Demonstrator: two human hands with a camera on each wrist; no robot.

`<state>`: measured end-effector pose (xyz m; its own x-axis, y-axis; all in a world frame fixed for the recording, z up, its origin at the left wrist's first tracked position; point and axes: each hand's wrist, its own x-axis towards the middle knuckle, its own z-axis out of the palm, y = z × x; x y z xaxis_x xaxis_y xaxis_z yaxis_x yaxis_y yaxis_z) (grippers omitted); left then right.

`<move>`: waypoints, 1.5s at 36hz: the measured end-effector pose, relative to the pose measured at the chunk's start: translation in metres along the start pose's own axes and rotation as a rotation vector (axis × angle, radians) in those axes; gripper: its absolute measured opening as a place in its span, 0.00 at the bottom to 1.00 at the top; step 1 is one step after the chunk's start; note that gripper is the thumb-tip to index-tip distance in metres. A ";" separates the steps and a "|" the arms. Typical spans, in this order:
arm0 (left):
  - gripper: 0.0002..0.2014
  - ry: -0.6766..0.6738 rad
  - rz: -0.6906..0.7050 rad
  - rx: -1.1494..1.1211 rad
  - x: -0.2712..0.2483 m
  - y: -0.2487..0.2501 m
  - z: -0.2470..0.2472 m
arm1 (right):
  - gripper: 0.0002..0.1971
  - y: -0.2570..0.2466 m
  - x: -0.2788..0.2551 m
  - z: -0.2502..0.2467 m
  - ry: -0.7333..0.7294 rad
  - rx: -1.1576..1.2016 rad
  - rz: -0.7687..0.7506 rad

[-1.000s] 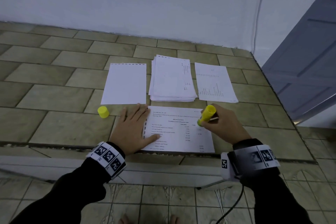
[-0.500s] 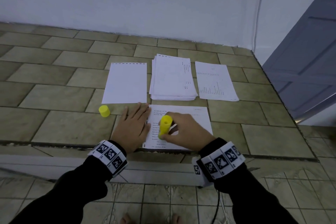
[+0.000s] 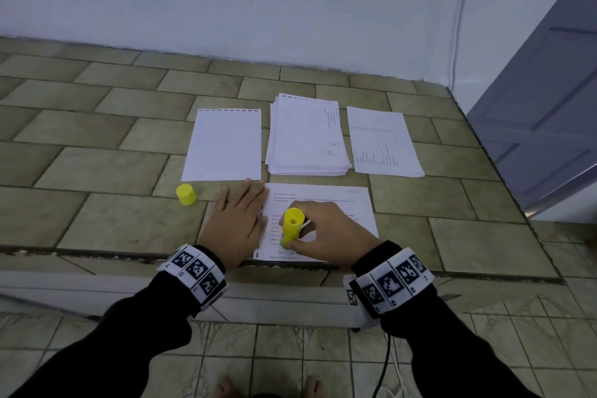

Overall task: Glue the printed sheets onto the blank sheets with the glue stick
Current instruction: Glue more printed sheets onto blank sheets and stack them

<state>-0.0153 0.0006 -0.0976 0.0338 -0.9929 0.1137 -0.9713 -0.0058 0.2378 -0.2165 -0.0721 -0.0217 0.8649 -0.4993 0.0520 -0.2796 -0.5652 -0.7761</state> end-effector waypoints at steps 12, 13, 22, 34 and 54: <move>0.36 -0.015 -0.017 -0.012 -0.001 0.002 -0.002 | 0.07 0.034 -0.058 -0.060 0.071 0.030 0.129; 0.36 -0.015 -0.019 -0.015 -0.001 0.002 -0.002 | 0.08 0.035 -0.062 -0.063 0.079 0.036 0.147; 0.34 -0.018 -0.014 0.005 -0.002 0.002 0.000 | 0.12 0.050 -0.082 -0.080 0.130 0.000 0.280; 0.36 -0.016 -0.025 -0.029 -0.002 0.004 -0.002 | 0.07 0.023 -0.047 -0.053 0.145 0.083 0.103; 0.36 -0.034 -0.005 -0.058 -0.002 0.001 -0.002 | 0.08 -0.010 0.017 0.007 -0.057 -0.027 0.008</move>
<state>-0.0160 0.0023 -0.0959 0.0299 -0.9964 0.0797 -0.9558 -0.0051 0.2940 -0.1955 -0.0702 -0.0175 0.8846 -0.4663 0.0095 -0.2972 -0.5793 -0.7590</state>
